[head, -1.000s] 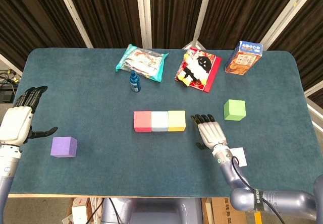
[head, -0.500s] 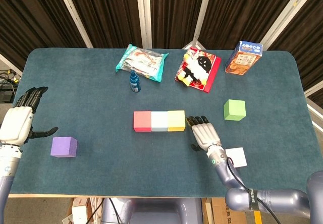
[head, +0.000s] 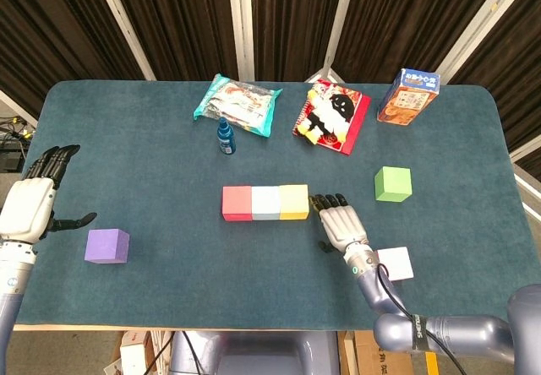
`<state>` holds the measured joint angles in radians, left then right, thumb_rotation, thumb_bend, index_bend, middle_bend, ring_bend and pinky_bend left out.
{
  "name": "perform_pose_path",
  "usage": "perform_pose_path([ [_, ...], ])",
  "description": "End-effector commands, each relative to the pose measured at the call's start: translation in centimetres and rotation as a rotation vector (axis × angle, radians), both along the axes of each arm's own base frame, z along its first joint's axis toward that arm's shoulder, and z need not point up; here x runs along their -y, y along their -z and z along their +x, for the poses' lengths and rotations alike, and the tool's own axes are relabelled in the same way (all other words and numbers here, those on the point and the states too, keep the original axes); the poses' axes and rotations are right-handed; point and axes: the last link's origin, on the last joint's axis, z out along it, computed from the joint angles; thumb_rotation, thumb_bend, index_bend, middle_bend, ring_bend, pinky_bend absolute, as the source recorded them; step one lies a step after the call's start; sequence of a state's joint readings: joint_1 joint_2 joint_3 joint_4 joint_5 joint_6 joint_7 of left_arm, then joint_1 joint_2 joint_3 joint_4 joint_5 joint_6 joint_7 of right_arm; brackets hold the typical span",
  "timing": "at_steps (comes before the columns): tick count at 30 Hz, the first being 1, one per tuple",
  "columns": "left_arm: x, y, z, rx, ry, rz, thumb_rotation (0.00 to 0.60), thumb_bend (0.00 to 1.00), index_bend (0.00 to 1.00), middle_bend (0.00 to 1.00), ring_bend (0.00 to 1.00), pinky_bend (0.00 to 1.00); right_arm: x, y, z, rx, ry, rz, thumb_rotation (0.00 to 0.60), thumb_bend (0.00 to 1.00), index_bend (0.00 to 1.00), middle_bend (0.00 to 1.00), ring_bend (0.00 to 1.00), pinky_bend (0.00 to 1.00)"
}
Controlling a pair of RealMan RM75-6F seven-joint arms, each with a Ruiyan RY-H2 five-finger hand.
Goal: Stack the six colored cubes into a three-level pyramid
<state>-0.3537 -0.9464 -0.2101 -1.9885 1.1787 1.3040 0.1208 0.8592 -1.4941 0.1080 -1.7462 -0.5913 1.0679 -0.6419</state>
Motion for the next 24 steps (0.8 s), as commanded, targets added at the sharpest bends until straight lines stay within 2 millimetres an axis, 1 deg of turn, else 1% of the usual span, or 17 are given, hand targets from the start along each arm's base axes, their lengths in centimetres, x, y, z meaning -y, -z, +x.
perform_pose_path([
  [1,0.0,0.0,0.0,0.000,-0.001,0.000,0.600,0.14,0.00,0.05,0.04,0.11,0.2,-0.4,-0.1,-0.015,-0.011,-0.026,0.600,0.33,0.00,0.08,0.04,0.00],
  [4,0.0,0.0,0.0,0.000,-0.001,0.001,0.600,0.14,0.00,0.05,0.04,0.11,0.4,-1.2,-0.2,-0.038,-0.032,-0.067,0.600,0.33,0.00,0.07,0.04,0.00],
  [8,0.0,0.0,0.0,0.000,0.001,0.000,0.600,0.14,0.00,0.05,0.04,0.11,0.3,-2.9,0.1,-0.027,-0.058,-0.128,0.600,0.33,0.00,0.07,0.04,0.00],
  [14,0.2,0.0,0.2,0.000,0.010,-0.001,0.600,0.14,0.00,0.05,0.04,0.11,-0.4,-5.3,0.7,0.016,-0.088,-0.158,0.600,0.33,0.00,0.07,0.04,0.00],
  [20,0.3,-0.3,0.4,0.007,0.016,0.008,0.600,0.14,0.00,0.05,0.04,0.11,-1.6,-7.3,-0.2,0.022,-0.100,-0.157,0.600,0.33,0.00,0.07,0.04,0.00],
  [24,0.4,-0.2,0.5,0.007,0.021,0.002,0.600,0.14,0.00,0.05,0.04,0.11,-2.9,-8.5,-0.8,0.030,-0.107,-0.150,0.600,0.33,0.00,0.06,0.03,0.00],
])
